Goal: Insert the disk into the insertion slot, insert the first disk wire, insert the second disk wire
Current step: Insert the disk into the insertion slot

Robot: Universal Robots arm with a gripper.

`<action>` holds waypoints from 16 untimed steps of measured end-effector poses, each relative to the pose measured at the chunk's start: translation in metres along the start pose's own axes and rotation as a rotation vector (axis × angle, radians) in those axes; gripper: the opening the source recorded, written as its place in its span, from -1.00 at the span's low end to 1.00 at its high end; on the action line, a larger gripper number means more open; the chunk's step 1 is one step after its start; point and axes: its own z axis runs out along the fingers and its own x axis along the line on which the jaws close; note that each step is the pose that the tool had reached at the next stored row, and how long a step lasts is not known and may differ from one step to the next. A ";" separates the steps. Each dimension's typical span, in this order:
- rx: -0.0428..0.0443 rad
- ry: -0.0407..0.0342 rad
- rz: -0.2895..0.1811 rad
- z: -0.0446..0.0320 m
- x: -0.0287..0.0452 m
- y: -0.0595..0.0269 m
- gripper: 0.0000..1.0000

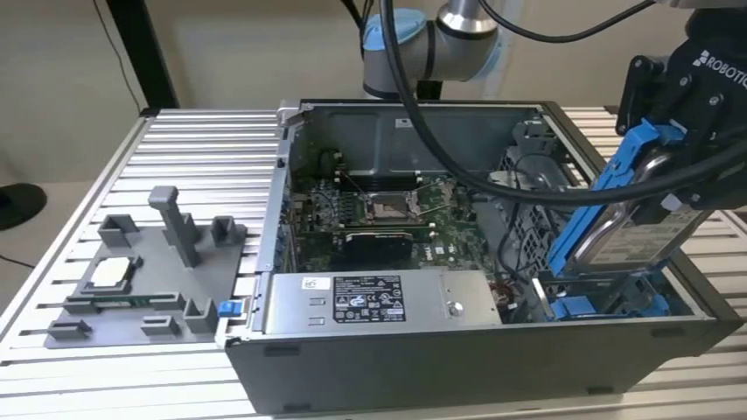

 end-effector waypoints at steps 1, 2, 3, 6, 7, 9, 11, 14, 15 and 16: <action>0.0000 0.0001 -0.001 0.0019 0.0000 -0.0001 -1.00; 0.0000 0.0001 -0.002 0.0037 0.0000 -0.0002 -1.00; 0.0000 0.0000 -0.003 0.0050 0.0000 -0.0005 -1.00; 0.0000 0.0004 -0.009 0.0097 0.0000 -0.0013 -1.00; 0.0000 0.0004 -0.011 0.0114 0.0000 -0.0019 -1.00; 0.0001 0.0005 -0.013 0.0143 0.0000 -0.0042 -1.00; 0.0001 0.0005 -0.015 0.0173 0.0000 -0.0062 -1.00; 0.0000 0.0009 -0.020 0.0222 0.0000 -0.0072 -1.00; 0.0000 0.0008 -0.021 0.0241 0.0000 -0.0073 -1.00; 0.0001 0.0007 -0.022 0.0259 0.0000 -0.0074 -1.00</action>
